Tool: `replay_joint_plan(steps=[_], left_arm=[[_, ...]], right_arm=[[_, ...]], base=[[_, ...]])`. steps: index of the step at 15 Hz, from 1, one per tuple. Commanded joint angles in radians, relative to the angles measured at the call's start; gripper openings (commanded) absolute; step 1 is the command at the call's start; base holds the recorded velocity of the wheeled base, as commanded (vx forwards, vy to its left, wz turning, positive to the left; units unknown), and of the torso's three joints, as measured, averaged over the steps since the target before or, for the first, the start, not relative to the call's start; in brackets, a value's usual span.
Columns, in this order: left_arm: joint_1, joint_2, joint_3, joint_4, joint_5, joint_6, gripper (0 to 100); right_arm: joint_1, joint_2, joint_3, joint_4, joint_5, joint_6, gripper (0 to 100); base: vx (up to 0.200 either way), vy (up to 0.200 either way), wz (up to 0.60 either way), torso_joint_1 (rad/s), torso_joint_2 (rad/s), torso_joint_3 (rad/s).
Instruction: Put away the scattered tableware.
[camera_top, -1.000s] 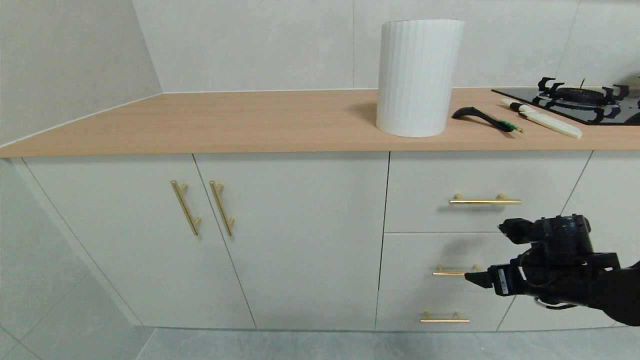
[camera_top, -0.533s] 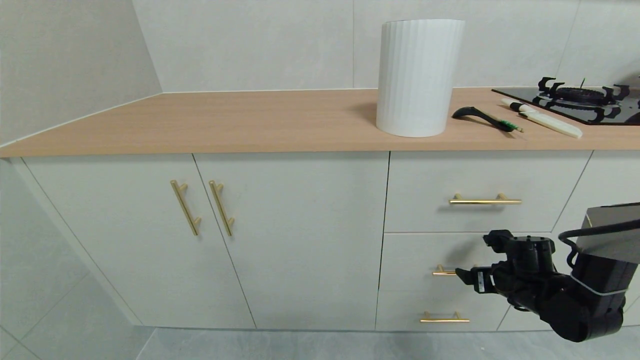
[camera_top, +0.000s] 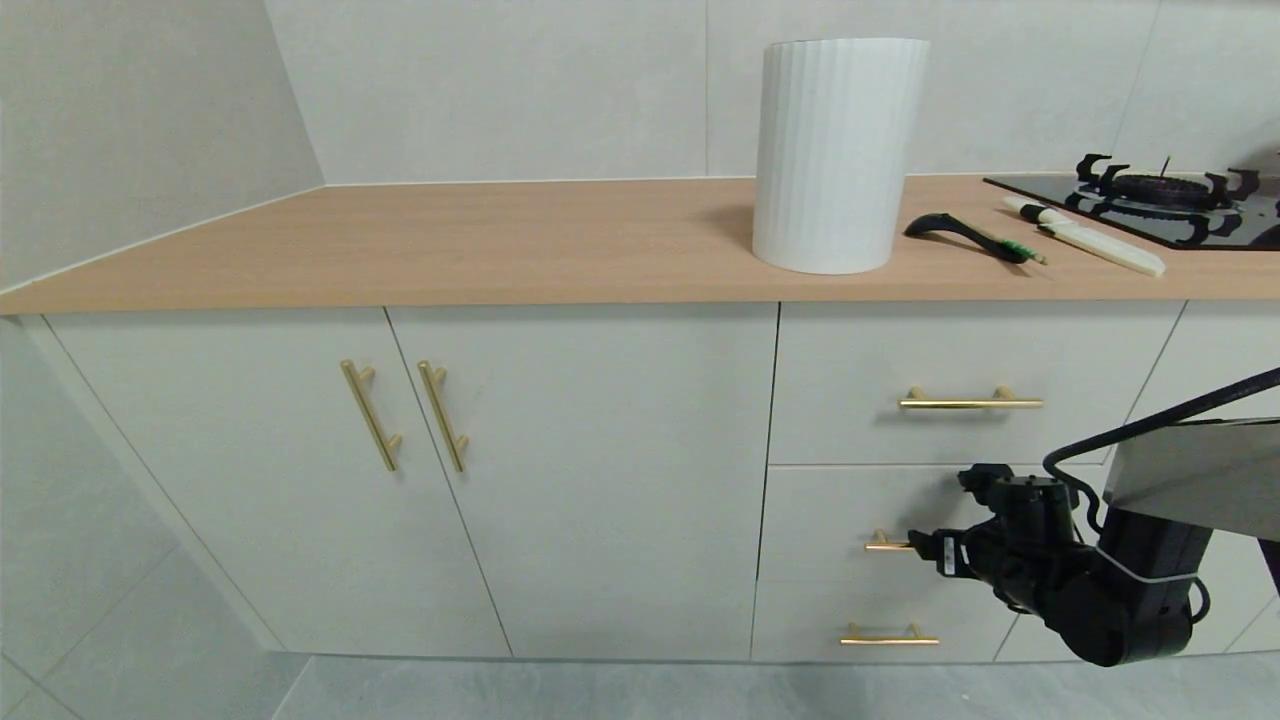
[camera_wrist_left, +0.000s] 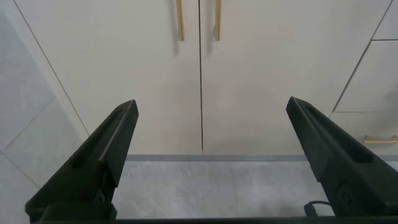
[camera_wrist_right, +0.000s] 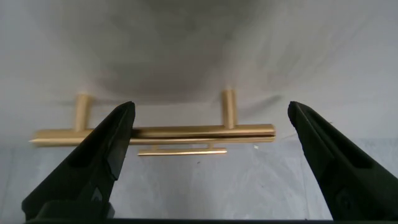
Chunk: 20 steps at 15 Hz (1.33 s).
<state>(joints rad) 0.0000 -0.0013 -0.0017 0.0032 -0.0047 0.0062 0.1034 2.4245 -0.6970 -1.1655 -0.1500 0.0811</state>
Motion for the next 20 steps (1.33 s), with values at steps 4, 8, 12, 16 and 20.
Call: replay_joint_plan(steps=[4, 8, 12, 16, 20], left_arm=[[0.0, 0.001, 0.0, 0.0, 0.0, 0.0, 100], [0.0, 0.001, 0.0, 0.0, 0.0, 0.0, 100], [0.0, 0.001, 0.0, 0.0, 0.0, 0.0, 100], [0.0, 0.001, 0.0, 0.0, 0.0, 0.0, 100], [0.0, 0.001, 0.0, 0.0, 0.0, 0.0, 100]], right_arm=[[-0.001, 0.031, 0.004, 0.007, 0.0, -0.006, 100], [-0.001, 0.031, 0.013, 0.009, 0.0, -0.007, 100], [-0.002, 0.022, 0.034, 0.009, 0.001, -0.027, 100], [0.001, -0.143, 0.142, 0.113, 0.035, -0.037, 100], [0.002, -0.458, 0.172, 0.443, 0.116, -0.038, 100]], base=[[0.0, 0.0, 0.0, 0.0, 0.0, 0.0], [0.0, 0.0, 0.0, 0.0, 0.0, 0.0], [0.0, 0.0, 0.0, 0.0, 0.0, 0.0], [0.0, 0.0, 0.0, 0.0, 0.0, 0.0], [0.0, 0.0, 0.0, 0.0, 0.0, 0.0]])
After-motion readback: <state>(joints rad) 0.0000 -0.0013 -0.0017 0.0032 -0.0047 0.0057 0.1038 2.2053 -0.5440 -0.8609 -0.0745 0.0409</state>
